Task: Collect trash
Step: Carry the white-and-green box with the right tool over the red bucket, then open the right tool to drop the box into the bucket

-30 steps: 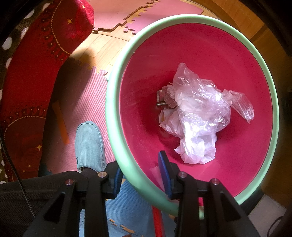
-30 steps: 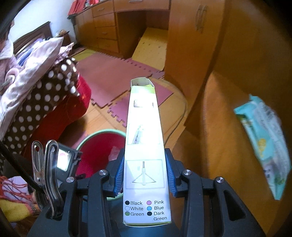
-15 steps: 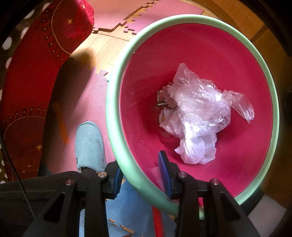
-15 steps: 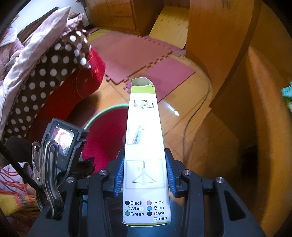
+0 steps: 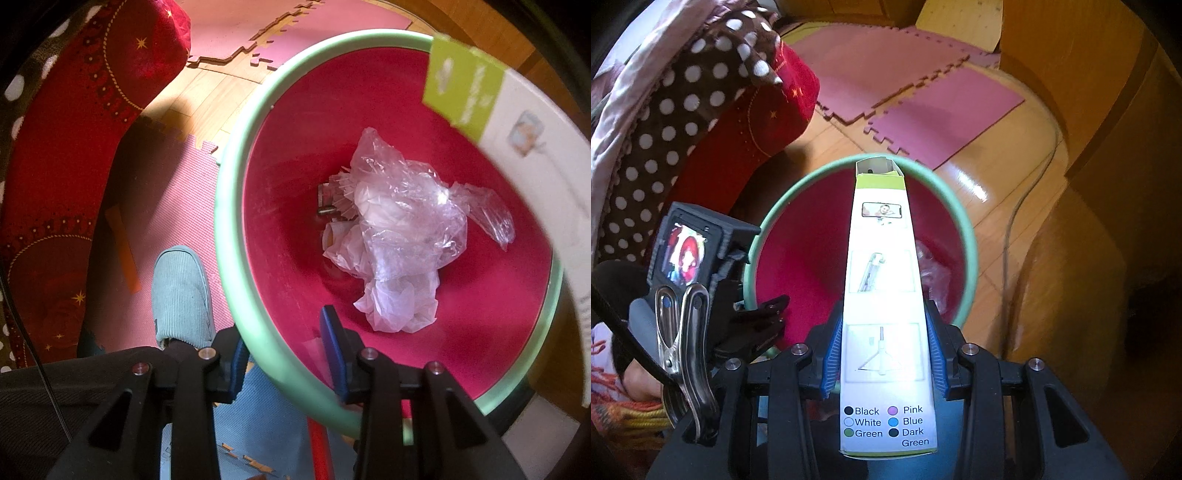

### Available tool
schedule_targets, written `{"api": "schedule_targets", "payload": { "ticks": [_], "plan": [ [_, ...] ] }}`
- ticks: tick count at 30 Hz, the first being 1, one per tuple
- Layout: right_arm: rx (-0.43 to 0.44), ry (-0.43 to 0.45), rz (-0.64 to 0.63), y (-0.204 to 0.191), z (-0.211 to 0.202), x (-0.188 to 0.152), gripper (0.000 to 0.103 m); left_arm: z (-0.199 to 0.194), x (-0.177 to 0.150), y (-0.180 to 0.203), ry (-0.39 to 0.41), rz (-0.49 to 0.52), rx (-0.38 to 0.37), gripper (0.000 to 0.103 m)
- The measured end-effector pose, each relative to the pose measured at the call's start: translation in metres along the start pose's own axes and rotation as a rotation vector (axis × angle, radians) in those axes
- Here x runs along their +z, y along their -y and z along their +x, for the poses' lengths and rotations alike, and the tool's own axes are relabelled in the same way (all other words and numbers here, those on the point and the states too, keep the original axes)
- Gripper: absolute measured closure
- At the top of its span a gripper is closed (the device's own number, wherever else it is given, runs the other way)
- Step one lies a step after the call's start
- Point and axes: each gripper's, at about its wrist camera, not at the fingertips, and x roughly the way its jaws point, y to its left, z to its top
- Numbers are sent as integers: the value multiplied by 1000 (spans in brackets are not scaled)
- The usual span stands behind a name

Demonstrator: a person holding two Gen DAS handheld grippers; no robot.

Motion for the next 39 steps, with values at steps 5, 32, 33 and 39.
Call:
{"api": "schedule_targets", "payload": {
  "ticks": [5, 32, 33, 39],
  "plan": [
    [13, -43, 1, 0, 22, -1, 63, 0, 0, 0, 0, 0, 1, 66],
    [115, -83, 35, -10, 89, 8, 62, -2, 0, 0, 4, -2, 2, 66],
    [117, -83, 37, -10, 90, 9, 62, -2, 1, 0, 3, -3, 1, 66],
    [110, -74, 37, -9, 87, 9, 61, -2, 1, -1, 3, -5, 0, 66]
  ]
}}
